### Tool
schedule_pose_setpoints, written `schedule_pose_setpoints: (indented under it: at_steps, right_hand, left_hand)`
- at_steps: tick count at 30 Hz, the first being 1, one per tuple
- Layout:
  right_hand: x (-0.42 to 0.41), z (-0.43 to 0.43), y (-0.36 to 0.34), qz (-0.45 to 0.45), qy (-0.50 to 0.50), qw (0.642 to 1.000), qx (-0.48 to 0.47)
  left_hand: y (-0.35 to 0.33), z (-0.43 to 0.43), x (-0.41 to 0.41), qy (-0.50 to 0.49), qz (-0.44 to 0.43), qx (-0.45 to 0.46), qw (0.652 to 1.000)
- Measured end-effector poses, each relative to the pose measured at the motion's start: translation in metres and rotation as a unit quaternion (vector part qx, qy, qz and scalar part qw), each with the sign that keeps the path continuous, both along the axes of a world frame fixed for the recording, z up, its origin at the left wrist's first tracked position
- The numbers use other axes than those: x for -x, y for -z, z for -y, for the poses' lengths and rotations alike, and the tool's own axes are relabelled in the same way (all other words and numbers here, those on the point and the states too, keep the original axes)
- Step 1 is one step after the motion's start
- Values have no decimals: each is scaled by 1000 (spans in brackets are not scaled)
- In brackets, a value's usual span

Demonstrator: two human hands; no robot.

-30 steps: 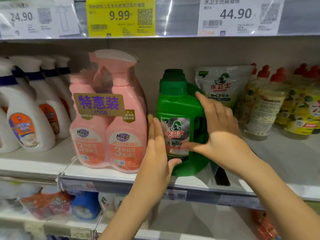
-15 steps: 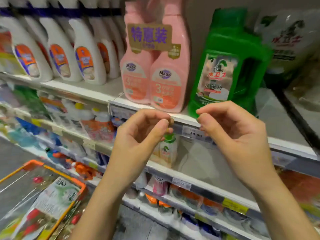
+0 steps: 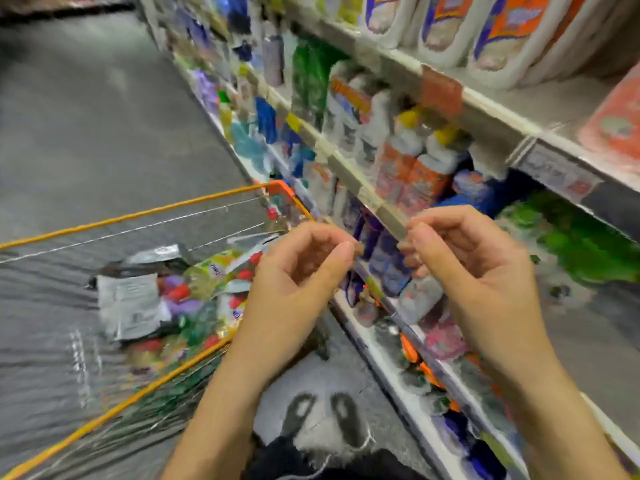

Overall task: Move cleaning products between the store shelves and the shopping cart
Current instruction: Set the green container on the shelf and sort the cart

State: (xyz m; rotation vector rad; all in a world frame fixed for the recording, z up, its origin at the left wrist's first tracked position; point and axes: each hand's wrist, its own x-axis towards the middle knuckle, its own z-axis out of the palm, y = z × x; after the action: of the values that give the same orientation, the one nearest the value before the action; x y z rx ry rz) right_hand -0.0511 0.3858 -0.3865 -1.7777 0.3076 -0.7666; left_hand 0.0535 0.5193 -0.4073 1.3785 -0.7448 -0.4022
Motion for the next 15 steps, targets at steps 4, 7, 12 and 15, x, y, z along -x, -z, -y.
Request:
schedule_pose_setpoints:
  at_steps: [4,7,12,15]
  right_hand:
    - [-88,-62,27,-30,-107,993,-45]
    - [-146,-106,44,-52,-158,984,-61]
    - [-209,-159,69,-92,-232,964,-95]
    - [-236,-173,91,-160,-253,948,-112]
  left_hand:
    - [19,-93,-58,-120,-54,-26,991]
    - [30,-154,-96,-203,-72,-45,975]
    - [51,-217,-140,-317,-100,-64,941]
    - [72,-234,-156,-350,-138,-86,923]
